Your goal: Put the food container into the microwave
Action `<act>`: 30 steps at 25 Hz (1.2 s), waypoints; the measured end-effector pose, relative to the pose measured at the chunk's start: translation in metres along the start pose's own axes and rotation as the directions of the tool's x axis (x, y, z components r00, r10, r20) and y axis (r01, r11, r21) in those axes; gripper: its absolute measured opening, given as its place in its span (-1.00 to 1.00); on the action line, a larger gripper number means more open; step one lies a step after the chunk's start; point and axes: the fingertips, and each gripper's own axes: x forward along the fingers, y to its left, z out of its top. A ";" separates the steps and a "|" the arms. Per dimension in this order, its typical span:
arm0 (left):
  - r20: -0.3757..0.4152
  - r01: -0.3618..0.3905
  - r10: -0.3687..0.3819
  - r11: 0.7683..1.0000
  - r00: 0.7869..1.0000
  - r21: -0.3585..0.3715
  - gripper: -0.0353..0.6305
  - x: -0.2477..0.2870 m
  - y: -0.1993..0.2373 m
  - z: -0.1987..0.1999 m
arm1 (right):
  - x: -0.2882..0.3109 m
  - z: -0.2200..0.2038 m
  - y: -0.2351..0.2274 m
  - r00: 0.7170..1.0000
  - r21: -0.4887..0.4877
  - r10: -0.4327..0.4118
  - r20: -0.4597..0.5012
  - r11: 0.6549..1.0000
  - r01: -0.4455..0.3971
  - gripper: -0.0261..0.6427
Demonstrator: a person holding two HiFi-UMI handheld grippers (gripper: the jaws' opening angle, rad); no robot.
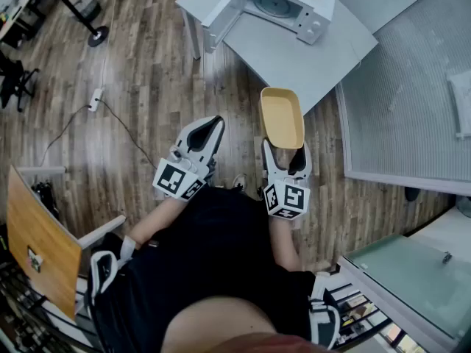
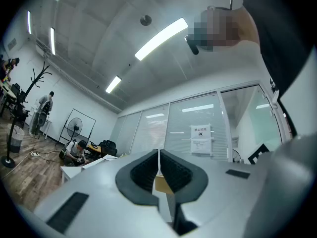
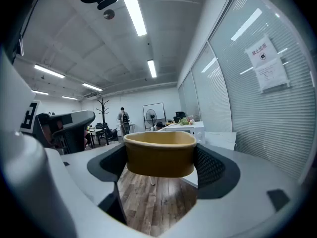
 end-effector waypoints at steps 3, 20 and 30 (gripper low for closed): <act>-0.001 0.003 -0.003 1.000 1.000 0.001 -0.80 0.002 0.003 0.001 | 0.004 0.000 0.000 1.000 0.002 -0.002 -0.002 1.000 0.002 0.40; 0.003 0.015 -0.015 1.000 1.000 -0.019 -0.80 -0.014 0.032 0.008 | 0.018 0.002 0.024 1.000 0.027 -0.026 0.015 0.999 0.026 0.40; -0.015 0.063 -0.064 0.996 0.998 -0.057 -0.80 -0.025 0.067 0.002 | 0.044 -0.012 0.050 0.998 0.036 -0.067 0.003 0.997 0.067 0.40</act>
